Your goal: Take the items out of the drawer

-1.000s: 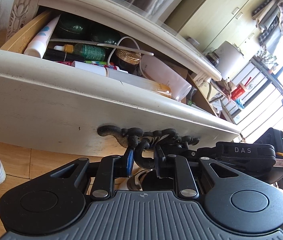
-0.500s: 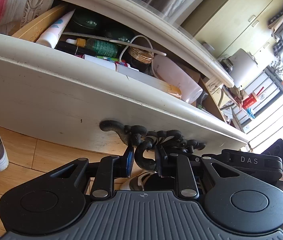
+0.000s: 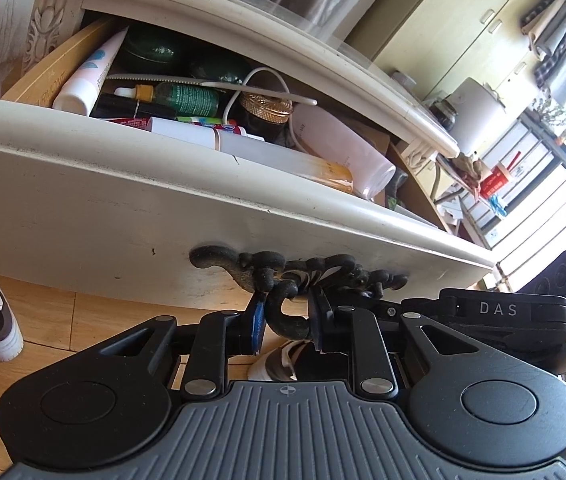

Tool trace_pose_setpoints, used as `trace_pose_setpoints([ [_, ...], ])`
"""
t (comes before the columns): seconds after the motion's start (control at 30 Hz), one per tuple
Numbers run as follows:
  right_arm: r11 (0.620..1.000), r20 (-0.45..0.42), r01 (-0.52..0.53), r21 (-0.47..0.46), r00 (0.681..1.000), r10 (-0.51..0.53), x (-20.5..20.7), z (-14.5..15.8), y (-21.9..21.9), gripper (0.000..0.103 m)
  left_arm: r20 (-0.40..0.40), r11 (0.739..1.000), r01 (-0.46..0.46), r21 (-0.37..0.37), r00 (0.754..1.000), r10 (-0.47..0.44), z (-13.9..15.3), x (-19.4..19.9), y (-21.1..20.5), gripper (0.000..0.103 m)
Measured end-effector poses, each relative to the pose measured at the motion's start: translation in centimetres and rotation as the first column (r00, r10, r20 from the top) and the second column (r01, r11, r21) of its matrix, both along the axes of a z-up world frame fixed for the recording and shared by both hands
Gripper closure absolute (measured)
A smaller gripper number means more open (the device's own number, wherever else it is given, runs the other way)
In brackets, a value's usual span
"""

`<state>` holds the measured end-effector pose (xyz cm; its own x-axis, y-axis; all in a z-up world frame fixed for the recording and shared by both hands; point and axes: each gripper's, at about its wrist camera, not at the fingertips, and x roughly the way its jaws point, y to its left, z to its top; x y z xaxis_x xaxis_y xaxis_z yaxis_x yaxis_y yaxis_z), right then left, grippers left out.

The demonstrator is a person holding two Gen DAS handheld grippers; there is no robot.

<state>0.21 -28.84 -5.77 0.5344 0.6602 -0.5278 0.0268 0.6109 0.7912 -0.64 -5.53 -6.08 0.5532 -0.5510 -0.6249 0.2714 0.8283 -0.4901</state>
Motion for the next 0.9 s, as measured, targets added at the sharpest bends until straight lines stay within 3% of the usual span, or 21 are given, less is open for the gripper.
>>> trace_pose_setpoints([
  [0.9, 0.997, -0.010, -0.064, -0.038, 0.998, 0.064, 0.22, 0.84, 0.46, 0.083, -0.005, 1.000, 0.024, 0.004, 1.000, -0.024, 0.18, -0.07, 0.23, 0.080],
])
